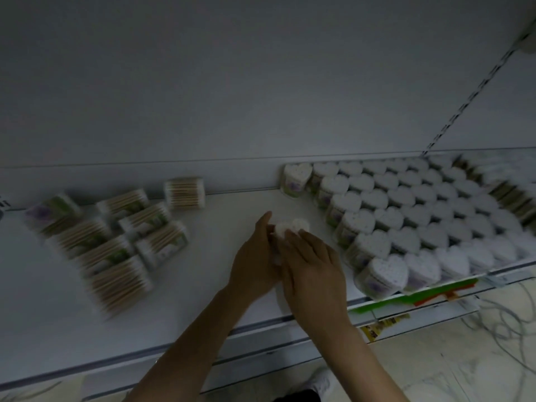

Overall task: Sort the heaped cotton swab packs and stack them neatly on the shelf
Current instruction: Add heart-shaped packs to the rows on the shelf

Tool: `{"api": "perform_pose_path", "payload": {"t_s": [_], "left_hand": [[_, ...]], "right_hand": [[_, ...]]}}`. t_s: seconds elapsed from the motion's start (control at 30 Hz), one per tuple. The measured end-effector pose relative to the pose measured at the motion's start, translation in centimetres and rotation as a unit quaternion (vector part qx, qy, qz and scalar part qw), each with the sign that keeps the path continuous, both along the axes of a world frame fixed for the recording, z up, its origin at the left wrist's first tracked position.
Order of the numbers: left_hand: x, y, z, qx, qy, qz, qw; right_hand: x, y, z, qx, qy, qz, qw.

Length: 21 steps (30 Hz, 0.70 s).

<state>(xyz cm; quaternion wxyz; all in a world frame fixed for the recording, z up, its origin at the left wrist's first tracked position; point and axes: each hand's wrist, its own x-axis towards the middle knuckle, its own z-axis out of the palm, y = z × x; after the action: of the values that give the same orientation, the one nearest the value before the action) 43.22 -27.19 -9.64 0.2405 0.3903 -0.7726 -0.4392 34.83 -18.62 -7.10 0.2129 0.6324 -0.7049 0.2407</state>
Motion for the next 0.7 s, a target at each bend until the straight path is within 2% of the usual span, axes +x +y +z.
{"api": "perform_pose_path", "payload": {"t_s": [0.07,0.23,0.37,0.57,0.7], "left_hand": [[0.0,0.1,-0.9,-0.014,-0.022,-0.013,1.0],[-0.5,-0.5,-2.1,-0.019,0.048,0.072,0.996],[-0.4,-0.5,-2.5,-0.037,0.073,0.094,0.992],[-0.4,-0.9,-2.7,-0.053,0.075,0.103,0.99],[-0.3,-0.8,-2.7,-0.066,0.058,0.097,0.991]], "right_hand": [[-0.6,-0.9,-0.1,0.0,0.018,-0.012,1.0],[-2.5,-3.8,0.0,0.099,0.03,-0.057,0.993],[-3.2,-6.0,0.6,0.156,0.002,-0.078,0.985],[-3.6,-7.1,0.6,0.156,-0.038,-0.068,0.985],[-3.9,-7.3,0.6,0.136,-0.034,-0.076,0.987]]}}
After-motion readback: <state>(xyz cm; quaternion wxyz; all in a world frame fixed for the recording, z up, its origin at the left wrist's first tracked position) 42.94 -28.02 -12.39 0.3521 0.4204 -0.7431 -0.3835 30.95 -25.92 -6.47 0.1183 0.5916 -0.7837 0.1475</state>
